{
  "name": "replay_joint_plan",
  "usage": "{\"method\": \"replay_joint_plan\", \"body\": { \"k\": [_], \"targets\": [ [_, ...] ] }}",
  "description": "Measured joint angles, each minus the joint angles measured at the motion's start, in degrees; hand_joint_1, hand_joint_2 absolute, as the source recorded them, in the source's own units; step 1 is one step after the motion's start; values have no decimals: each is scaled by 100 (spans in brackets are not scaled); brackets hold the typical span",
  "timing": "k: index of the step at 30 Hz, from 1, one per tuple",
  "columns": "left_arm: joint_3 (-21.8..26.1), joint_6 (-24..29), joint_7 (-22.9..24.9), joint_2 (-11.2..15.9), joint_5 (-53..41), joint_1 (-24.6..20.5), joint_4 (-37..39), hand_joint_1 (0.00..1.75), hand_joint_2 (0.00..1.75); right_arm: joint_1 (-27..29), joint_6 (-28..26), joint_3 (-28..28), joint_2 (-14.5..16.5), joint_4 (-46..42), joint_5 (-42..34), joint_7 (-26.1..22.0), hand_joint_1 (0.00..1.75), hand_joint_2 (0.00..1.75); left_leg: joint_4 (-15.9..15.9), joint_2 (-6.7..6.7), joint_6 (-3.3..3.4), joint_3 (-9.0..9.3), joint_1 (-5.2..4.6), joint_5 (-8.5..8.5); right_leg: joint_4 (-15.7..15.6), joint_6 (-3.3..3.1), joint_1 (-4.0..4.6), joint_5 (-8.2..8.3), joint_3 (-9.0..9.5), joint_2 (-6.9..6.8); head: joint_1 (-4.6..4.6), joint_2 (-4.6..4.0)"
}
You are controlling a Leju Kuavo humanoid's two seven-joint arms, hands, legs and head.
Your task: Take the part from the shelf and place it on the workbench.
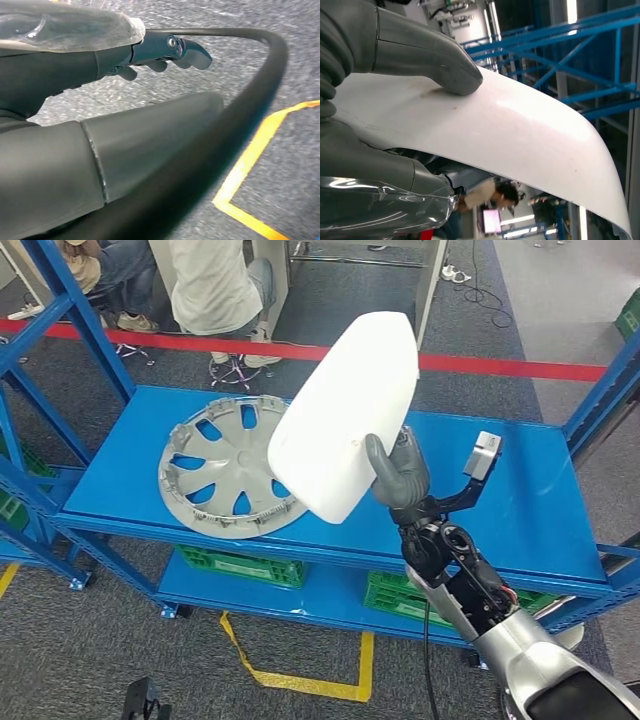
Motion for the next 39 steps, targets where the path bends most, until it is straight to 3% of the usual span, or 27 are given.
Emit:
{"method": "replay_joint_plan", "body": {
  "k": [2,6,8,12,27,31,39],
  "targets": [
    [27,8,-147,0,-2,-14,0,0,0,82,30,12,11,-172,51,35,175,175,0,0,0,0,-1,0,0,0,-1,0,0,0,2,0],
    [42,204,-267,0,-37,-42,0,0,175,266,-46,57,13,-577,149,116,175,175,0,0,0,0,-1,0,0,0,-1,0,-1,1,2,0],
    [43,266,-266,0,-30,-45,0,0,175,353,-84,78,12,-761,204,154,175,175,0,0,0,0,-1,-1,0,0,-1,0,-3,1,1,0],
    [45,340,-268,0,-33,-45,0,0,0,446,-104,104,11,-958,287,213,175,175,0,0,-1,0,0,-1,0,0,-1,0,-4,1,0,0],
    [43,448,-362,-1,-117,-91,0,0,0,653,-105,221,11,-1353,547,365,175,175,0,1,-5,0,2,-4,0,0,-2,0,-4,1,-5,0],
    [43,763,-452,-7,-217,-252,0,0,175,994,-48,776,11,-1965,770,569,175,175,-1,1,-6,0,2,-4,0,-1,-1,-1,-4,2,-6,0],
    [43,835,-323,15,-254,-364,0,0,175,1065,-35,1084,11,-2105,815,579,175,175,0,1,-6,0,2,-4,0,-1,-2,-1,-4,2,-3,0]
  ]
}}
